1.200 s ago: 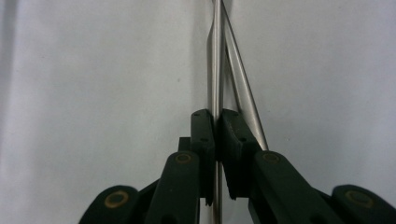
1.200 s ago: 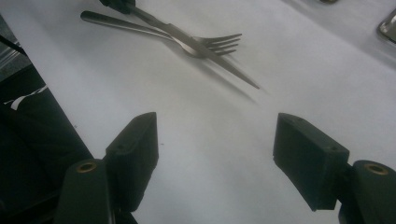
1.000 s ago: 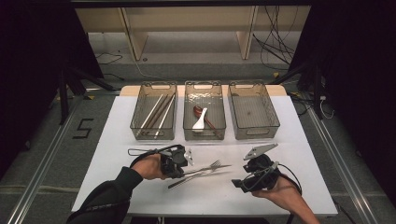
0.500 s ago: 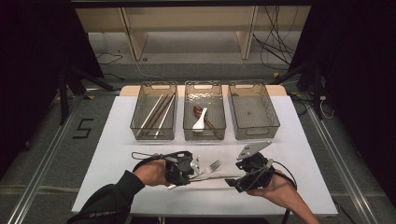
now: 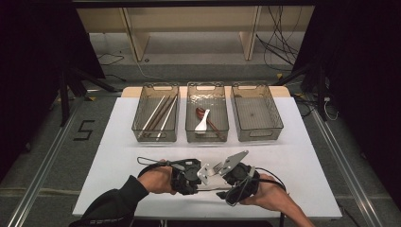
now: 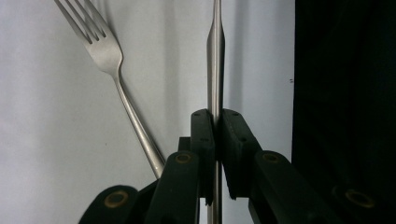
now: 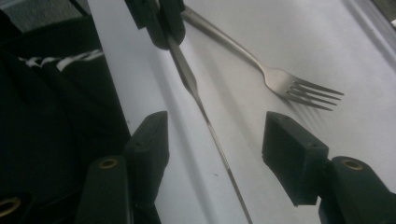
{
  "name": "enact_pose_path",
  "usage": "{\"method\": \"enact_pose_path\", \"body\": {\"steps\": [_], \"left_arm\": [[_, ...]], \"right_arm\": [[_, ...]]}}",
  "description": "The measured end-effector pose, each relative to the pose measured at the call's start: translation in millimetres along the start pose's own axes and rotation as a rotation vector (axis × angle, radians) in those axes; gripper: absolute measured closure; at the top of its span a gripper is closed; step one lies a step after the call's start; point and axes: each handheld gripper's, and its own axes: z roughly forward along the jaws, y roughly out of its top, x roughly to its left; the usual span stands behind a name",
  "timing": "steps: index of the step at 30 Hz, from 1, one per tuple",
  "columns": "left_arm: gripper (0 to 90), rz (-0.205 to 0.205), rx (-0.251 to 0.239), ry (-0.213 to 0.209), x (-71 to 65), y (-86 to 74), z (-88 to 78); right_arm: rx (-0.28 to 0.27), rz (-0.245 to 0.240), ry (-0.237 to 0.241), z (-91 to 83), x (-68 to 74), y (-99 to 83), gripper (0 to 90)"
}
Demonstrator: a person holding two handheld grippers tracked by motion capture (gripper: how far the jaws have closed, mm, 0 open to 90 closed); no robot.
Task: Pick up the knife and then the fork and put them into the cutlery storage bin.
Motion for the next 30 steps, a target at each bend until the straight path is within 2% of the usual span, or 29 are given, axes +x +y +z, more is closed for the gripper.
{"method": "enact_pose_path", "body": {"steps": [11, 13, 14, 15, 17, 18, 20, 21, 22, 24, 26, 27, 30], "left_arm": [[83.4, -0.008, -0.007, -0.008, -2.6, 1.2, 1.1], [83.4, -0.003, -0.008, -0.006, -2.6, 1.9, 0.6], [83.4, -0.008, -0.011, -0.006, -3.5, 2.3, 0.7], [83.4, -0.011, -0.013, -0.01, -3.6, 2.4, 0.4], [83.4, -0.008, -0.013, -0.011, -3.8, 2.6, 0.4], [83.4, -0.004, -0.012, -0.011, -3.6, 2.7, 0.5], [83.4, -0.002, -0.01, -0.011, -3.8, 2.7, 0.5], [83.4, -0.004, -0.013, -0.013, -4.2, 2.8, 0.8], [83.4, -0.026, -0.033, -0.013, -5.7, 2.9, 1.9], [83.4, -0.006, -0.02, -0.011, -4.8, 3.5, 0.7], [83.4, -0.014, -0.026, -0.009, -6.1, 4.1, 1.1], [83.4, 0.002, -0.016, -0.009, -5.4, 4.5, 0.4], [83.4, 0.004, -0.019, -0.008, -6.5, 5.1, 0.2]], "right_arm": [[0.046, -0.067, -0.005, 11.0, 6.3, 2.6, 60.7], [0.053, -0.066, -0.009, 12.4, 7.4, 3.2, 63.0], [0.063, -0.084, -0.007, 12.4, 6.9, 3.1, 63.9], [0.06, -0.073, -0.003, 12.7, 8.1, 3.4, 65.3], [0.066, -0.094, -0.001, 13.1, 7.3, 3.4, 67.7], [0.062, -0.084, -0.002, 13.6, 7.9, 3.7, 69.0], [0.065, -0.094, 0.003, 14.0, 7.9, 3.6, 71.0], [0.066, -0.092, 0.003, 14.4, 8.2, 3.8, 71.6], [0.068, -0.086, 0.003, 14.8, 8.9, 4.0, 72.3], [0.073, -0.098, 0.001, 16.0, 9.3, 4.2, 73.4], [0.079, -0.1, -0.001, 16.9, 9.5, 4.3, 74.9], [0.087, -0.123, -0.002, 17.0, 8.0, 3.8, 75.9], [0.092, -0.128, 0.003, 17.7, 7.5, 3.0, 79.1]]}}
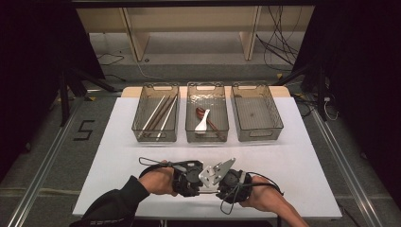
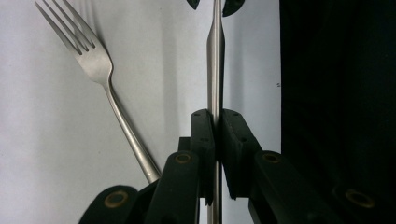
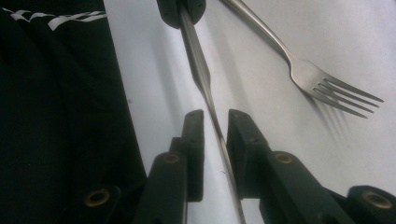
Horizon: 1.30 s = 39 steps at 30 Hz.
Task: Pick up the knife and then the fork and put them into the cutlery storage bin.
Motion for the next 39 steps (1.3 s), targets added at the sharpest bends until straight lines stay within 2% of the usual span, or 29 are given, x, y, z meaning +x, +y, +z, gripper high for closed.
{"method": "enact_pose_path", "body": {"steps": [1, 2, 3, 4, 5, 6, 9, 10, 11, 13, 16, 21, 26, 28, 31, 32, 35, 39], "left_arm": [[83.4, 0.008, 0.01, -0.003, 0.5, 0.1, -0.9], [83.4, 0.027, 0.024, -0.004, 1.6, 0.4, -2.1], [83.3, 0.063, 0.053, 0.0, 4.0, 0.9, -3.9], [83.4, 0.061, 0.051, 0.0, 3.7, 1.0, -3.7], [83.3, 0.028, 0.015, 0.0, 0.8, 0.6, -1.3], [83.3, 0.018, 0.007, 0.001, -0.5, 0.7, -0.5], [83.4, 0.019, 0.003, -0.009, -1.8, 0.6, 0.0], [83.3, 0.103, 0.061, -0.001, 2.8, 1.7, -3.8], [83.3, 0.035, 0.0, -0.013, -2.3, 0.7, 0.4], [83.3, 0.042, 0.002, -0.014, -2.3, 0.9, 0.7], [83.1, 0.061, 0.005, -0.022, -2.6, 0.5, 0.1], [82.5, 0.072, -0.004, -0.022, -2.5, 0.1, -1.0], [81.6, 0.055, -0.02, -0.021, -1.6, -0.7, -1.1], [81.6, 0.052, -0.028, -0.033, -1.5, -1.2, -1.1], [80.8, 0.052, -0.029, -0.022, 0.6, -1.4, -2.7], [80.4, 0.053, -0.031, -0.024, 1.9, -1.4, -3.8], [79.3, 0.04, -0.054, -0.008, 3.3, -1.6, -5.0], [70.3, 0.023, -0.071, 0.028, 6.0, -0.3, -7.5]], "right_arm": [[-0.001, -0.007, 0.001, 0.0, -0.5, -0.5, 80.0], [-0.009, 0.01, 0.001, 0.5, 0.9, -0.6, 80.7], [-0.006, 0.002, -0.001, 0.4, 0.2, -1.1, 81.2], [-0.016, -0.029, 0.001, 1.3, -1.6, -2.3, 81.6], [-0.007, -0.007, 0.004, 0.8, 0.0, -2.0, 82.1], [-0.008, -0.003, 0.007, 1.0, 0.5, -2.1, 82.7], [-0.012, -0.055, 0.019, 1.6, -1.0, -3.5, 84.3], [-0.01, -0.058, 0.027, 1.6, -0.6, -3.5, 85.0], [-0.01, -0.053, 0.032, 1.5, 0.6, -3.4, 85.6], [-0.004, -0.076, 0.034, 1.5, 0.8, -3.9, 86.2], [-0.013, -0.072, 0.049, 1.5, 2.5, -4.4, 87.4], [-0.019, -0.094, 0.063, 0.1, 3.1, -5.2, 88.7], [-0.02, -0.103, 0.049, -1.9, 4.5, -4.8, 89.1], [-0.022, -0.107, 0.046, -2.6, 5.3, -4.1, 89.2], [-0.018, -0.114, 0.023, -4.6, 7.5, -2.8, 89.3], [-0.015, -0.098, 0.018, -5.5, 8.0, -2.6, 89.4], [-0.011, -0.09, 0.012, -8.8, 8.4, -2.9, 89.4], [-0.025, -0.085, -0.001, -11.4, 6.8, -4.1, 89.5]]}}
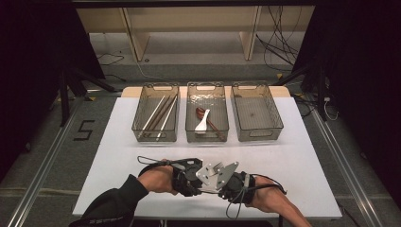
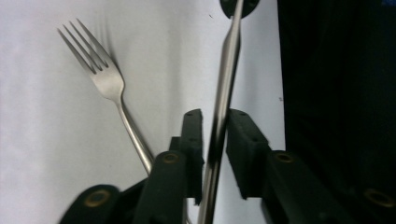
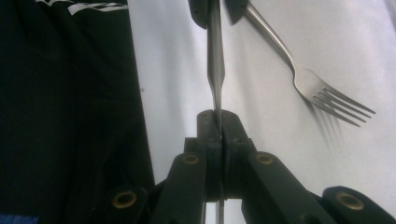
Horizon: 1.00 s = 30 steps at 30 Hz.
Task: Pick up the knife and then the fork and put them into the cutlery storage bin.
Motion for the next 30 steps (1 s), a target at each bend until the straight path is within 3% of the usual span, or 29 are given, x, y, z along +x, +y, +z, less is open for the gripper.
{"method": "enact_pose_path", "body": {"steps": [5, 8, 11, 22, 26, 30], "left_arm": [[53.5, -0.064, -0.052, 0.058, 6.6, -1.6, -10.9], [44.0, -0.132, -0.099, 0.09, 10.6, -3.2, -19.1], [37.9, -0.181, -0.114, 0.107, 13.3, -6.7, -25.0], [25.4, -0.388, -0.121, 0.156, 21.7, -39.6, -27.5], [22.6, -0.445, -0.142, 0.17, 22.7, -55.2, -29.2], [20.6, -0.481, -0.17, 0.191, 21.7, -67.1, -32.2]], "right_arm": [[0.008, 0.021, -0.009, -1.8, -2.7, -2.8, 89.5], [0.01, 0.053, -0.025, -4.0, -7.1, -5.9, 89.5], [0.005, 0.086, -0.043, -7.9, -13.8, -11.4, 89.5], [-0.017, 0.222, -0.148, -31.5, -50.6, -35.2, 89.4], [-0.034, 0.289, -0.187, -41.6, -67.6, -40.9, 89.4], [-0.046, 0.324, -0.218, -49.1, -84.0, -42.8, 89.4]]}}
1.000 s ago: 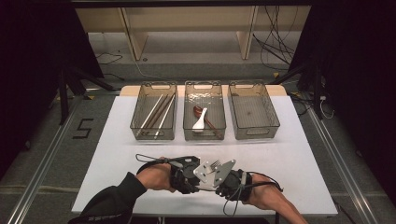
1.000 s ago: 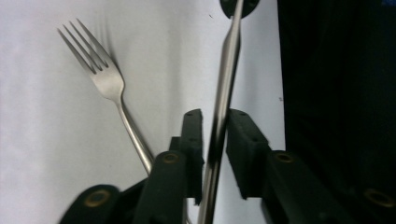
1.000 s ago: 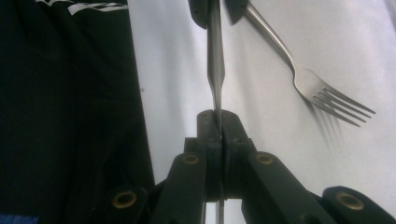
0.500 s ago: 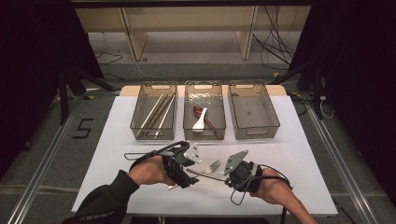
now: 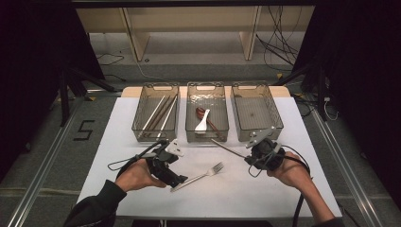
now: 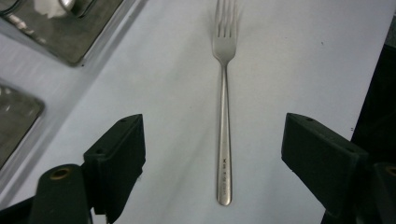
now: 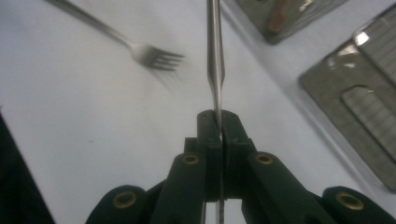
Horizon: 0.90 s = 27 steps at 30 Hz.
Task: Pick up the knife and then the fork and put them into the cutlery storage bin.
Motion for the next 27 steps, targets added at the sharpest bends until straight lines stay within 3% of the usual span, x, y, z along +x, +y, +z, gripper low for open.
{"method": "enact_pose_path", "body": {"steps": [9, 13, 22, 27], "left_arm": [[19.3, -0.066, -0.043, 0.053, 7.9, -21.8, -8.4], [18.4, -0.095, -0.054, 0.072, 9.2, -30.1, -11.0], [16.8, -0.121, -0.08, 0.098, 10.1, -40.9, -16.8], [16.4, -0.128, -0.089, 0.1, 8.3, -44.4, -18.8]], "right_arm": [[-0.004, 0.054, -0.058, -3.6, -32.6, 16.2, 89.4], [-0.003, 0.104, -0.086, -5.3, -50.8, 24.0, 89.4], [-0.003, 0.241, -0.155, -3.1, -96.3, 37.3, 89.4], [0.019, 0.285, -0.186, 2.2, -115.9, 44.4, 89.4]]}}
